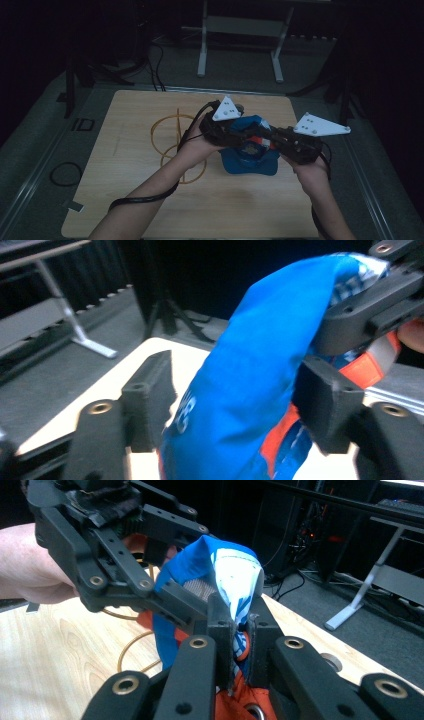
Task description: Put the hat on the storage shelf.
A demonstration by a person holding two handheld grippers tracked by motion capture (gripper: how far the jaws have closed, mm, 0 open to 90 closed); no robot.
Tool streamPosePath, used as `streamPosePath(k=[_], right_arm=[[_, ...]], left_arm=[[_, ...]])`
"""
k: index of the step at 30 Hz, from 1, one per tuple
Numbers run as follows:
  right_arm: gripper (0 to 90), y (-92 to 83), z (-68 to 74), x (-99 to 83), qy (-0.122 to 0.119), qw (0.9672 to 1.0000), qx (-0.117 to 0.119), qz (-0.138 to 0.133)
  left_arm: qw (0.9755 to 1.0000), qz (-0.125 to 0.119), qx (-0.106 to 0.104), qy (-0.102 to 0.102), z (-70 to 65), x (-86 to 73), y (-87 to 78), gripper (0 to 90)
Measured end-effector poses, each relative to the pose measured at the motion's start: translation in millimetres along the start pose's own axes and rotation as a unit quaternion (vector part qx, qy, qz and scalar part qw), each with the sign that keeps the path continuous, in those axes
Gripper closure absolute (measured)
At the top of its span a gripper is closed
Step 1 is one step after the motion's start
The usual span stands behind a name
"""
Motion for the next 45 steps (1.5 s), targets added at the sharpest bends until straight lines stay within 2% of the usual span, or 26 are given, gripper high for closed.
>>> streamPosePath(k=[1, 2, 3, 5, 7, 10, 11, 12, 14, 16, 18, 20, 22, 26, 28, 32, 33, 35, 36, 37, 38, 41, 43, 44, 45], right_arm=[[84.1, 0.4, 0.0, -0.6, 0.0, 1.0, 0.002, 0.001], [84.1, 0.7, 0.1, -1.1, 0.0, 1.0, 0.003, 0.002], [84.2, 1.0, 0.3, -1.6, 0.0, 1.0, 0.002, 0.003], [84.1, 1.4, 0.8, -2.6, 0.004, 1.0, 0.006, 0.003], [84.2, 1.3, 2.1, -3.5, -0.005, 1.0, -0.002, 0.006], [84.2, 1.5, 2.0, -4.6, -0.001, 1.0, -0.002, 0.005], [84.2, 1.7, 1.9, -5.4, 0.0, 1.0, -0.005, 0.006], [84.1, 2.0, 2.2, -7.2, 0.006, 1.0, -0.002, 0.006], [84.1, 1.5, 2.8, -8.9, 0.002, 0.9999, -0.007, 0.007], [83.9, 0.5, 2.4, -10.4, 0.009, 0.9999, -0.002, 0.005], [83.4, -0.5, 2.4, -11.6, 0.008, 0.9999, -0.007, 0.005], [82.2, -2.5, 2.1, -12.4, 0.017, 0.9999, 0.002, 0.001], [78.0, -5.7, 2.8, -13.0, 0.017, 0.9998, 0.005, -0.004], [66.8, -16.0, 5.5, -13.4, 0.021, 0.9996, 0.011, -0.016], [60.4, -22.3, 7.2, -12.9, 0.023, 0.9994, 0.016, -0.02], [48.5, -34.5, 7.4, -11.6, 0.02, 0.9992, 0.016, -0.032], [46.5, -37.5, 6.3, -11.7, 0.021, 0.999, 0.016, -0.036], [40.7, -42.3, 4.4, -12.3, 0.015, 0.9991, 0.005, -0.04], [39.5, -44.6, 3.5, -12.7, 0.014, 0.999, 0.004, -0.043], [38.1, -46.7, 2.3, -13.0, 0.014, 0.9989, 0.0, -0.045], [36.9, -49.1, 0.8, -13.4, 0.014, 0.9987, 0.008, -0.048], [41.3, -53.2, -2.4, -13.4, 0.016, 0.9983, 0.015, -0.053], [50.1, -58.3, -6.2, -12.6, 0.005, 0.9987, 0.008, -0.05], [50.1, -58.3, -6.2, -12.6, 0.005, 0.9987, 0.008, -0.05], [54.1, -58.8, -6.3, -12.2, 0.002, 0.9987, 0.011, -0.049]], left_arm=[[1.0, 0.005, -0.007, 0.005, -1.1, 0.2, 1.4, 38.9], [0.9999, 0.01, -0.008, 0.008, -2.4, 0.3, 2.9, 45.0], [0.9998, 0.017, -0.003, 0.01, -3.4, 0.6, 4.5, 47.8], [0.9996, 0.024, -0.008, 0.008, -4.5, 0.6, 7.2, 56.3], [0.9992, 0.039, -0.004, 0.011, -6.1, 0.7, 10.1, 65.3], [0.9987, 0.046, 0.002, 0.019, -8.9, 0.5, 13.0, 85.3], [0.9984, 0.05, 0.01, 0.023, -11.4, 0.8, 15.1, 85.3], [0.9981, 0.053, 0.017, 0.028, -12.2, 1.2, 15.6, 89.1], [0.9978, 0.051, 0.029, 0.029, -12.8, 1.4, 15.8, 89.6], [0.9972, 0.052, 0.039, 0.038, -13.4, 1.9, 14.9, 89.9], [0.9966, 0.05, 0.048, 0.046, -14.4, 2.6, 13.5, 90.0], [0.9956, 0.046, 0.06, 0.056, -16.0, 3.7, 11.8, 90.0], [0.9955, 0.034, 0.062, 0.062, -17.8, 5.3, 10.3, 90.0], [0.9931, 0.017, 0.089, 0.074, -18.7, 7.5, 5.8, 90.0], [0.994, 0.007, 0.082, 0.072, -15.7, 7.1, 3.9, 90.0], [0.9934, -0.021, 0.08, 0.08, -12.2, 6.2, -2.8, 90.0], [0.994, -0.03, 0.068, 0.08, -11.0, 6.5, -5.0, 90.0], [0.9928, -0.047, 0.068, 0.087, -10.0, 7.7, -9.2, 90.0], [0.9927, -0.053, 0.061, 0.09, -9.3, 8.4, -11.1, 90.0], [0.9917, -0.061, 0.064, 0.094, -9.1, 8.6, -12.7, 90.0], [0.9917, -0.068, 0.055, 0.094, -8.5, 8.7, -14.4, 90.0], [0.9912, -0.075, 0.048, 0.099, -7.8, 8.3, -17.1, 90.0], [0.9908, -0.081, 0.036, 0.103, -6.7, 6.4, -19.0, 90.0], [0.9913, -0.087, 0.018, 0.097, -5.9, 5.6, -19.5, 90.0], [0.9905, -0.093, 0.004, 0.101, -5.1, 4.1, -20.1, 90.0]])
Point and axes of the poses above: each handheld gripper's, and its own axes: y roughly forward along the jaws, x roughly out of its top, z roughly to its left, the point moved 1 cm from there along y, roughly forward along the jaws, and after that the axes turned 3 degrees about -x, right-handed, at the moved point
